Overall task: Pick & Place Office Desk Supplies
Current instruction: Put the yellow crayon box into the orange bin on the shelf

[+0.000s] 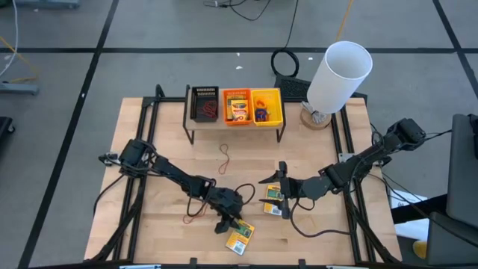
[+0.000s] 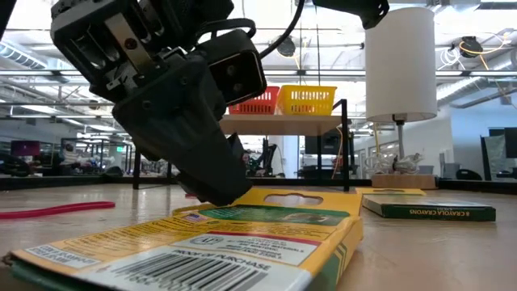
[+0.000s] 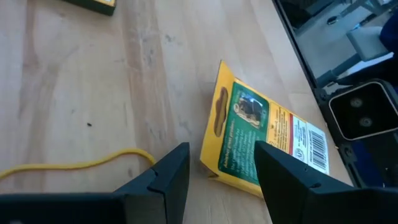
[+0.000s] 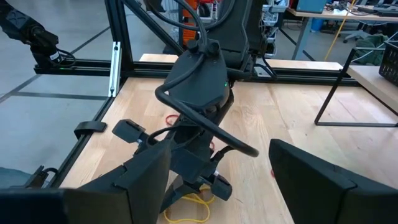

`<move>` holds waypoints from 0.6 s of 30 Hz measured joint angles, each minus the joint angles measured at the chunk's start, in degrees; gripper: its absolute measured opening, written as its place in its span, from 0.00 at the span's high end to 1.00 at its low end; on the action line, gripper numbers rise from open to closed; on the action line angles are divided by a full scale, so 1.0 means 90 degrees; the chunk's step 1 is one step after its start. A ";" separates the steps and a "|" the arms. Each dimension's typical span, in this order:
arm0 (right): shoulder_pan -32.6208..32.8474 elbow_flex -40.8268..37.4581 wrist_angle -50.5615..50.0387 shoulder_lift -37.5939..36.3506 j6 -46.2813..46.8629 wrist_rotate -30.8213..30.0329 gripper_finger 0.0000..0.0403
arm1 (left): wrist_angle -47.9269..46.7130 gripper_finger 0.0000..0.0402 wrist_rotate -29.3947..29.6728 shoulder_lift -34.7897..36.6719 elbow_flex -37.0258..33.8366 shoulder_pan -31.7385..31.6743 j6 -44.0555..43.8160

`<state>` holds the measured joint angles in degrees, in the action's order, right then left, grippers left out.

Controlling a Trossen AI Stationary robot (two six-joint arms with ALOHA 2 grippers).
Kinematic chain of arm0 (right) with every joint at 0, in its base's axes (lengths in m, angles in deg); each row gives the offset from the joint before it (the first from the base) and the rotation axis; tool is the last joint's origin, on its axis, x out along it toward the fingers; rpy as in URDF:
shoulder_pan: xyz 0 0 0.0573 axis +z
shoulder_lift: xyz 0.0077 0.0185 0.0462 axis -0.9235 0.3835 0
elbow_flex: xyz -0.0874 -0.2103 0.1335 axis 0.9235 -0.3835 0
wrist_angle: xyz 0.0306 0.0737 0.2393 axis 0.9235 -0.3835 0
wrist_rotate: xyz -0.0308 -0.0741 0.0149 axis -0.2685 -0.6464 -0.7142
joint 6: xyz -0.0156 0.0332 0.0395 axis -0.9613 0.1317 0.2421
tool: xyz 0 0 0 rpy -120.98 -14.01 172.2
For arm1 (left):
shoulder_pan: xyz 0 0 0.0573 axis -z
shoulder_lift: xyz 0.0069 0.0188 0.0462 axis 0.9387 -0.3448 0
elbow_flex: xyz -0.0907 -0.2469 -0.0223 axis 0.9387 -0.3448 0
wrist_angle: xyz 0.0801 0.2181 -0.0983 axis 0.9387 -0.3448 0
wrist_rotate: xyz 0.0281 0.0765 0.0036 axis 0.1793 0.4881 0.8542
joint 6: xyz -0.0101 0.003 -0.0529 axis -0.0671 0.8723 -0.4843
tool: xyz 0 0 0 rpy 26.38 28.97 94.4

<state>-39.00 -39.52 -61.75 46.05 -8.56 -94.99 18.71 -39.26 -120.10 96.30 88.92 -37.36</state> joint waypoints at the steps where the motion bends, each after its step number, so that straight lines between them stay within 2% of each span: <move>1: 0.0000 0.0000 0.0000 0.0000 0.0000 0.0000 0.35 | 0.0002 0.58 0.0004 0.0000 0.0000 0.0000 0.0000; 12: 0.0000 0.0000 0.0000 0.0000 0.0000 0.0000 0.35 | -0.0072 0.58 0.0250 0.0000 0.0000 0.0015 -0.0321; 15: 0.0000 0.0000 0.0000 0.0000 0.0000 0.0000 0.35 | -0.0216 0.64 0.0553 0.0012 0.0010 0.0044 -0.0397; 18: 0.0000 0.0000 0.0000 0.0000 0.0001 0.0000 0.35 | -0.0334 0.77 0.0657 0.0012 0.0010 0.0060 -0.0453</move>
<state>-39.00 -39.52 -61.75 46.05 -8.55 -94.99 15.71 -33.35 -120.00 96.39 89.46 -41.44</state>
